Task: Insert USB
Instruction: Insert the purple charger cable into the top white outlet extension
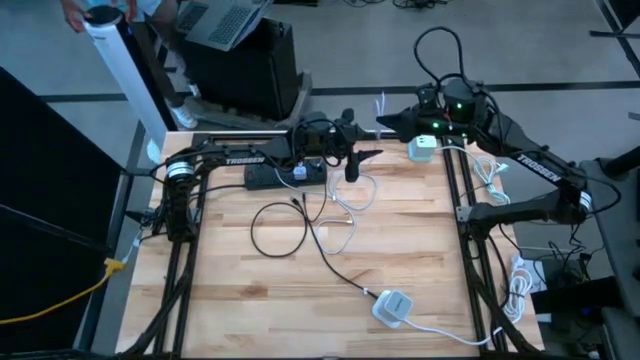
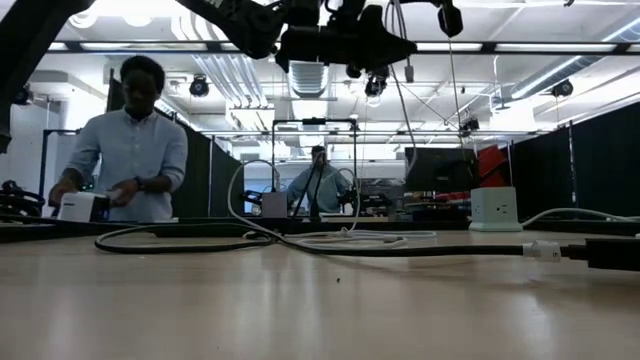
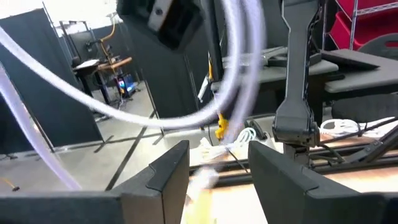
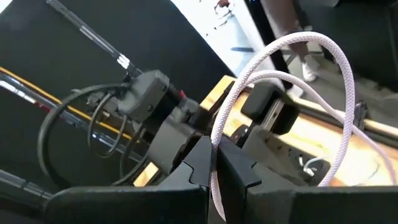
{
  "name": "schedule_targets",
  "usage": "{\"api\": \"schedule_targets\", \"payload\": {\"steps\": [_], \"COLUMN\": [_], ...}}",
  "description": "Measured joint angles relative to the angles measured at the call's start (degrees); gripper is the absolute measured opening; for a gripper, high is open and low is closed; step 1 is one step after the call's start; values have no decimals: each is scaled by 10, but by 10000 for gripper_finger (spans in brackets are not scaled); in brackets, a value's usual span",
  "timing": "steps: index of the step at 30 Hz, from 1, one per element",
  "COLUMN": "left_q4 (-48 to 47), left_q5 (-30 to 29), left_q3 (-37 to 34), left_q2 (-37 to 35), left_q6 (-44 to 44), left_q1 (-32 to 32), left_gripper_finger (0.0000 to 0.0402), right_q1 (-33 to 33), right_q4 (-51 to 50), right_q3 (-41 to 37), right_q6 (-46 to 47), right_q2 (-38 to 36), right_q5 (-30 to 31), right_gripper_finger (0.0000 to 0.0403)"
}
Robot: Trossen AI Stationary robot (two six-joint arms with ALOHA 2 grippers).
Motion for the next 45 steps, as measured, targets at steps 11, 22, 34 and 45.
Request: {"api": "schedule_targets", "payload": {"steps": [11,22,34,45], "left_q4": [0,-72,-263,-334], "left_q5": [1,2,71,123], "left_q3": [0,46,228,300], "left_q2": [-1,-21,-24,-24], "left_q6": [-4,-54,-203,-377], "left_q1": [0,3,17,40], "left_gripper_finger": [116,2,1,0], "right_q1": [7,7,7,7], "right_q4": [4,1,-7,-114], "right_q3": [0,0,0,0], "right_q6": [-19,-55,-203,-228], "right_q2": [12,12,-50,-122], "right_q5": [19,19,48,50], "right_gripper_finger": [0,10,167,219]}}
